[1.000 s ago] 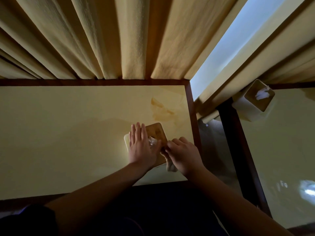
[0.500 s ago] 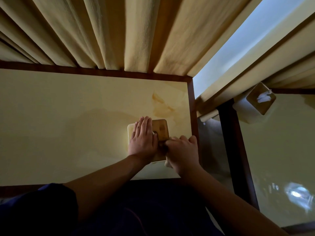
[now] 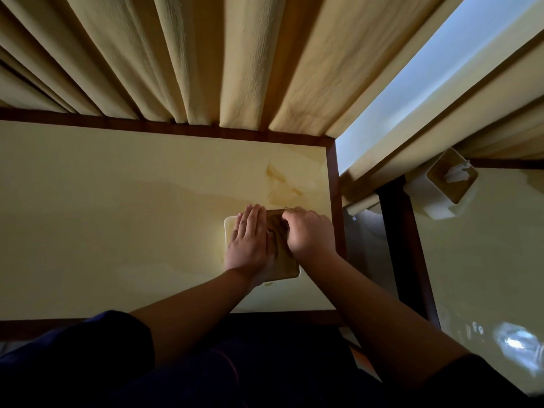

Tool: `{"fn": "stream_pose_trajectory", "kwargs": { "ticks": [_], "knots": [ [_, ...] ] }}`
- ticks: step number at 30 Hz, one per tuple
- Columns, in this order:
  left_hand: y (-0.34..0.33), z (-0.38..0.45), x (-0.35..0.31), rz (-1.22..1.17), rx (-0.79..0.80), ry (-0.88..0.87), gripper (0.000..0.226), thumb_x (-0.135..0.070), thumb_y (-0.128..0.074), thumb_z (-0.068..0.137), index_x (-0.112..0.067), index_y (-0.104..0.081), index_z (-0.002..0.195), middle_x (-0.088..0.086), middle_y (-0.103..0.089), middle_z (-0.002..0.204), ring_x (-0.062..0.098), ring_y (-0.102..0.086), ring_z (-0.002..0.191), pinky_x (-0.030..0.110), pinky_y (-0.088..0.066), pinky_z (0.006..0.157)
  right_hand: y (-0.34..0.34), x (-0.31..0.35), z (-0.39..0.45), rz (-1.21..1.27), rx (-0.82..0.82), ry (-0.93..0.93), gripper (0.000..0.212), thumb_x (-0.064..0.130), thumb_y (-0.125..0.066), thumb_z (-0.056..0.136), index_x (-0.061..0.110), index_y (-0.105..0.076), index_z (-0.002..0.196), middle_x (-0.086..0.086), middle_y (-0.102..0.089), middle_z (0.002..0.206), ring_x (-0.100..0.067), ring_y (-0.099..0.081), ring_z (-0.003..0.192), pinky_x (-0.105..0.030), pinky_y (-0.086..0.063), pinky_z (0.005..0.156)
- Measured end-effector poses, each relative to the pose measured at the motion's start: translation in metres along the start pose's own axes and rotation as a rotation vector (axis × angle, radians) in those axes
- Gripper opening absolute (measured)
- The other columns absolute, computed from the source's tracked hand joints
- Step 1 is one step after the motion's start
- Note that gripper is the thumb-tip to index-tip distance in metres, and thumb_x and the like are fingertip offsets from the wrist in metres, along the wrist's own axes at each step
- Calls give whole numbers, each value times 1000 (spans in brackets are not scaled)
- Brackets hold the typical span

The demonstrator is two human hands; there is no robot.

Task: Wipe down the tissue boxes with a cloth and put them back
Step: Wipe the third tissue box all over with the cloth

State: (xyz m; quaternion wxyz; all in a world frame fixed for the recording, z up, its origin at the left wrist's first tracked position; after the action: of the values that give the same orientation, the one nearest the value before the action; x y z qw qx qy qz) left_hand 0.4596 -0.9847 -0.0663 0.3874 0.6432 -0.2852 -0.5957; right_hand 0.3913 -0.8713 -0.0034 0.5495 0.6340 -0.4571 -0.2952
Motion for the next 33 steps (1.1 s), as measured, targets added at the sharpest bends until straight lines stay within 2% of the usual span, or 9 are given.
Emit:
{"fn": "stream_pose_trajectory", "kwargs": {
  "ticks": [3, 5, 8, 12, 16, 19, 23, 27, 33],
  "knots": [
    [-1, 0, 1, -3, -6, 12, 63, -34, -30, 103, 1, -41, 154, 19, -44, 158, 34, -33, 152, 44, -14, 126, -1, -1, -31, 28, -53, 43, 23, 33, -55, 105, 25, -54, 84, 5, -53, 79, -23, -54, 66, -34, -27, 68],
    [0, -3, -1, -4, -14, 14, 63, -35, -29, 104, -1, -37, 156, 16, -40, 161, 31, -28, 155, 42, -11, 127, -8, -4, -52, 30, -7, 72, 21, 38, -60, 104, 29, -55, 85, 10, -48, 80, -16, -51, 64, -31, -28, 67],
    [-1, -2, 0, 12, -13, 22, 65, -37, -26, 104, -3, -35, 158, 15, -38, 162, 29, -25, 156, 40, -8, 128, -13, -8, -79, 112, 36, 89, 11, 41, -69, 96, 31, -68, 98, 11, -68, 93, -12, -60, 60, -23, -27, 54],
    [-3, -2, 1, 35, 6, 21, 65, -37, -22, 104, -4, -32, 159, 13, -36, 164, 27, -23, 157, 39, -6, 128, -23, -12, -98, 129, 96, 104, 13, 39, -68, 99, 36, -71, 111, 14, -71, 109, -12, -63, 63, -15, -19, 50],
    [-1, -2, -1, 26, -26, 2, 63, -35, -26, 105, -2, -37, 156, 16, -41, 160, 31, -29, 154, 42, -12, 128, -14, -9, -85, 79, 109, 78, 12, 35, -78, 89, 30, -70, 95, 11, -68, 96, -16, -64, 65, -20, -20, 50],
    [0, -2, -1, 5, -28, 3, 62, -34, -29, 104, 1, -40, 154, 19, -44, 157, 34, -32, 153, 45, -15, 127, -6, -4, -57, 61, 85, 3, 21, 33, -64, 100, 25, -58, 82, 9, -56, 78, -10, -52, 58, -25, -27, 52],
    [-2, 0, 1, 8, -49, -29, 59, -30, -34, 102, 5, -47, 148, 24, -51, 150, 41, -44, 145, 53, -25, 122, 3, 0, -12, 53, 62, -34, 18, 23, -50, 102, 22, -68, 103, 0, -65, 93, -25, -64, 82, -32, -43, 68],
    [0, -4, -1, -8, -42, -8, 58, -30, -34, 105, 1, -40, 154, 17, -44, 156, 33, -31, 153, 45, -16, 129, 15, 4, 14, -19, 0, -17, 25, 14, -54, 102, 23, -74, 114, 0, -72, 105, -27, -70, 92, -33, -53, 74],
    [1, -3, 1, -2, -24, 9, 63, -35, -27, 104, 0, -41, 154, 17, -45, 157, 33, -32, 152, 42, -13, 128, 6, -1, 2, 42, -19, -21, 25, 17, -49, 104, 23, -72, 114, 2, -69, 104, -25, -65, 96, -32, -46, 70]
  ]
}}
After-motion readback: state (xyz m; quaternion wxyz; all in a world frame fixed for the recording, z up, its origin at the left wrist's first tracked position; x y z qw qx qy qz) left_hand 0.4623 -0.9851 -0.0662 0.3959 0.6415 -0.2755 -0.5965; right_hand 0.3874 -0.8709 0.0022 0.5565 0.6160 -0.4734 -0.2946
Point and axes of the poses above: each hand's wrist, its own z-axis towards the middle knuckle, its own y-axis out of the back of the hand, x = y × z, the point moved 5 cm from there along z, towards the middle knuckle
